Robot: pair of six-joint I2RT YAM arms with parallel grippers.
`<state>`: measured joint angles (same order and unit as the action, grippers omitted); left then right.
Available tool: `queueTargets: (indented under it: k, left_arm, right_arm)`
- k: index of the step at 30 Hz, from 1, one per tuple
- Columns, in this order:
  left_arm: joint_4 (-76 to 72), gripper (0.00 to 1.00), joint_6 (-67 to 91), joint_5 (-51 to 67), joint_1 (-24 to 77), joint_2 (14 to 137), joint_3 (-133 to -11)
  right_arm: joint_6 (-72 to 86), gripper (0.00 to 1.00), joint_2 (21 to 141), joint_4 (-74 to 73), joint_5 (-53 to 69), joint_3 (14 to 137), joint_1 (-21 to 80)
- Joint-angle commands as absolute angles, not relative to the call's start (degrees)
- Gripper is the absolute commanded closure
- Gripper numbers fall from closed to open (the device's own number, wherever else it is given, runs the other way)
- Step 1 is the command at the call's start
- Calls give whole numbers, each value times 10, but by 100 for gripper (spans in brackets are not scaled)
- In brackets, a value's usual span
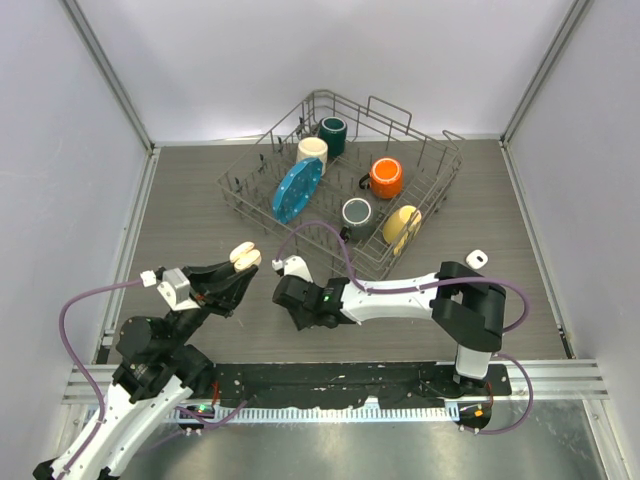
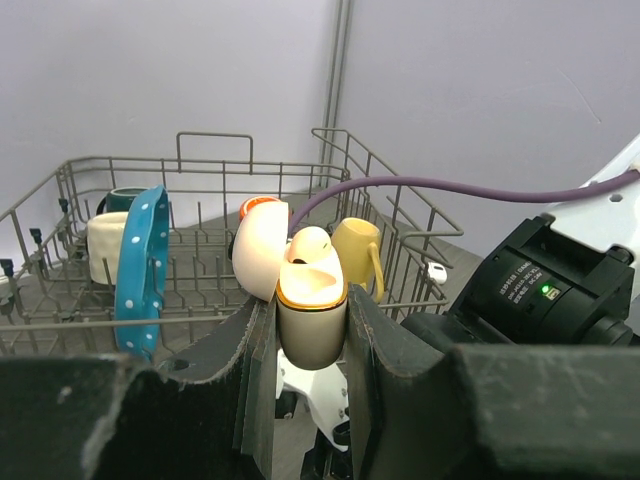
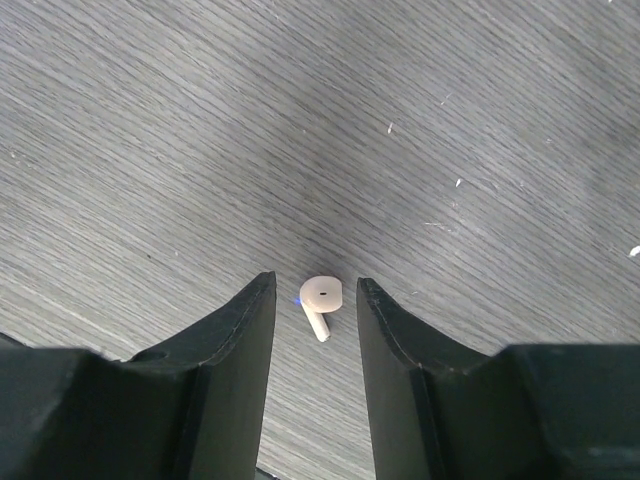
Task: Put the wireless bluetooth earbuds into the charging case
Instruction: Pick up the earbud from the center of the board.
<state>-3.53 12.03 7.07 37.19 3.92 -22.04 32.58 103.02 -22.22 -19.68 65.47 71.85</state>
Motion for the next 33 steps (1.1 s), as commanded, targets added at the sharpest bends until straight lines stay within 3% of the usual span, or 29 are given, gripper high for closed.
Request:
queueTargets:
  k: [1, 20, 33]
  left_arm:
    - [-43, 100, 124, 66, 374, 34, -225]
    - [-40, 100, 123, 66, 374, 32, -222]
    - [-40, 100, 125, 65, 374, 32, -221]
  right_arm:
    - [317, 57, 1036, -216, -194, 664, 721]
    - [328, 62, 1054, -221, -185, 664, 721]
    - [334, 73, 1048, -220, -191, 654, 721]
